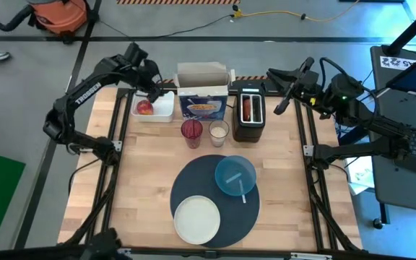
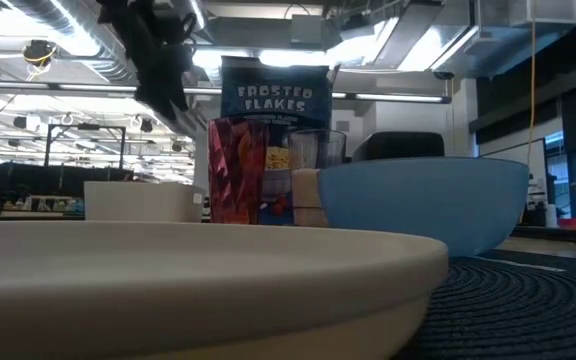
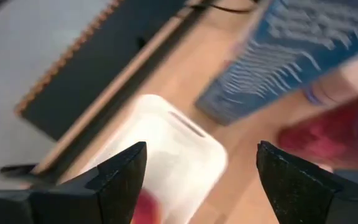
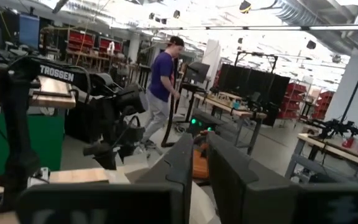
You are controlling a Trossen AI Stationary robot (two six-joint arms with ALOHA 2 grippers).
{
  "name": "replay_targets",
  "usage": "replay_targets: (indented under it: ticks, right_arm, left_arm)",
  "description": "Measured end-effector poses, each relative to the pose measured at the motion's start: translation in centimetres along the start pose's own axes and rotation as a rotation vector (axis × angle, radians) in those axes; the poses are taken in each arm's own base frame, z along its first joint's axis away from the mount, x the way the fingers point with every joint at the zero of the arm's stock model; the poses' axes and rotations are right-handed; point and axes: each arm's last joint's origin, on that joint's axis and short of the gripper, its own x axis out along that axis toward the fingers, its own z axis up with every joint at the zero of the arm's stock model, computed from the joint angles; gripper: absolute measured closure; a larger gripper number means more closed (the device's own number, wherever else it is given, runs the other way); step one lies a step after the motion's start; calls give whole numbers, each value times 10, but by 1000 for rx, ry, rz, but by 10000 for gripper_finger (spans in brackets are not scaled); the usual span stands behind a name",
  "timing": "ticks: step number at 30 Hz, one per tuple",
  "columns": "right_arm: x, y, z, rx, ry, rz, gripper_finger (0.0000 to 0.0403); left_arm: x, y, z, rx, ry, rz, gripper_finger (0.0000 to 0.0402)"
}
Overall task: Arrange a breakfast setting
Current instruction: Pour the cereal from the cereal box into the blue bowl
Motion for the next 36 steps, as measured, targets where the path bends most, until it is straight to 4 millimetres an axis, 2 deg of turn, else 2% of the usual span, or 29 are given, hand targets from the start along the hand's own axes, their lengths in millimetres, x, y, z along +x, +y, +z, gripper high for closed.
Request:
replay_targets:
  ticks: [7,14,17,21,28,36]
  right_arm:
    - [0,1,-5,-12,46,13,352]
    - [0,1,-4,-3,45,13,352]
    - [0,1,-4,0,43,12,352]
    - [0,1,-4,0,43,11,352]
    - [1,1,-5,-1,53,-12,352]
    - [1,1,-5,19,50,-13,352]
  left_arm:
    - [36,-2,-18,174,-49,-197,133]
    - [66,-9,-31,505,-103,-176,140]
    - [76,-11,-37,574,-78,-87,140]
    - [82,-12,-41,569,-15,30,140]
    - [90,-15,-42,516,-133,-76,140]
    - [89,-12,-36,452,-187,-33,140]
